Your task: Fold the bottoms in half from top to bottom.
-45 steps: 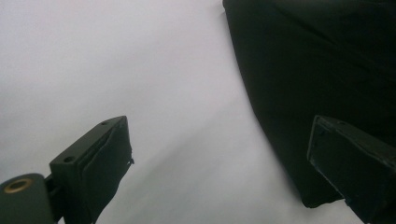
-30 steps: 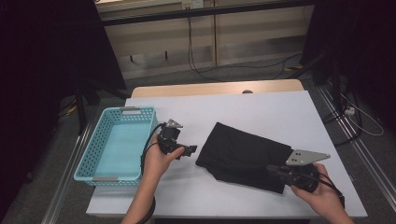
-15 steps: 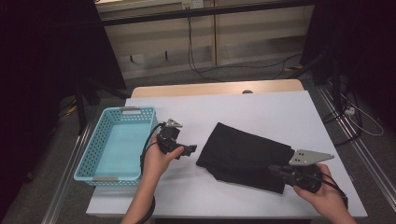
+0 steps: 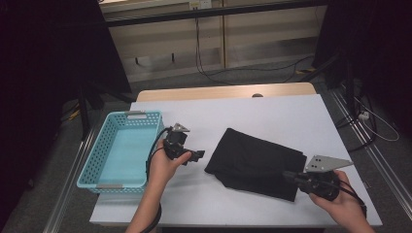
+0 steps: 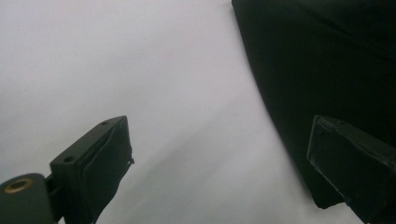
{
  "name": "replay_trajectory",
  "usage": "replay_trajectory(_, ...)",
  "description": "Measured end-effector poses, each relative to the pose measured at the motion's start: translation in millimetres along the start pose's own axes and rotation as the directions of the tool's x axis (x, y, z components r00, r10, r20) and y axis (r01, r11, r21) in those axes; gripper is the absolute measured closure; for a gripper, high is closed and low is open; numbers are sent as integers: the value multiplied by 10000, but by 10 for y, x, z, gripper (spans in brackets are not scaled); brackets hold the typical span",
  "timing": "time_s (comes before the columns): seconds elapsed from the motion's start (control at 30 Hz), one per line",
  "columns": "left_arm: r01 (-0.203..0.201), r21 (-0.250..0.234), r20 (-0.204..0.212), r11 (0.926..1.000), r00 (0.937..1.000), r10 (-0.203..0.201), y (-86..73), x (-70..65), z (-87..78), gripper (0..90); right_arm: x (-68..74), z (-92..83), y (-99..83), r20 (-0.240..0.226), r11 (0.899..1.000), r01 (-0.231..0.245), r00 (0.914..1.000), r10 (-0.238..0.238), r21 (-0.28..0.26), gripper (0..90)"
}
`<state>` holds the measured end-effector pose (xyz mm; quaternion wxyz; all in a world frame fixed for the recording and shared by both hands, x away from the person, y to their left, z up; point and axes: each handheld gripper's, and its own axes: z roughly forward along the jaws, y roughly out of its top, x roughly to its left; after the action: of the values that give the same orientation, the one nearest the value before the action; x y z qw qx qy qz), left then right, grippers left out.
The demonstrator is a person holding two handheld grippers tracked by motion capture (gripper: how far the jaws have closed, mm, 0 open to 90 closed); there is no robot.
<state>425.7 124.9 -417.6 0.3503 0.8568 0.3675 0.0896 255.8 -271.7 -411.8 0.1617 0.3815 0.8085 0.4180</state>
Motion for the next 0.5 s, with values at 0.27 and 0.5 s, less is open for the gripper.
replay_trajectory(0.27, -20, 26, 62, 10000, 10000, 20, 11, -12, 7, 64, -23, -37, -11, 66, 10000, -63, 10000, 64, -36, 899)
replay_trajectory(0.5, -73, 15, 36, 10000, 10000, 73, 21, -16, 13, 64, -24, -52, -21, 77, 10000, -56, 10000, 57, -17, 899)
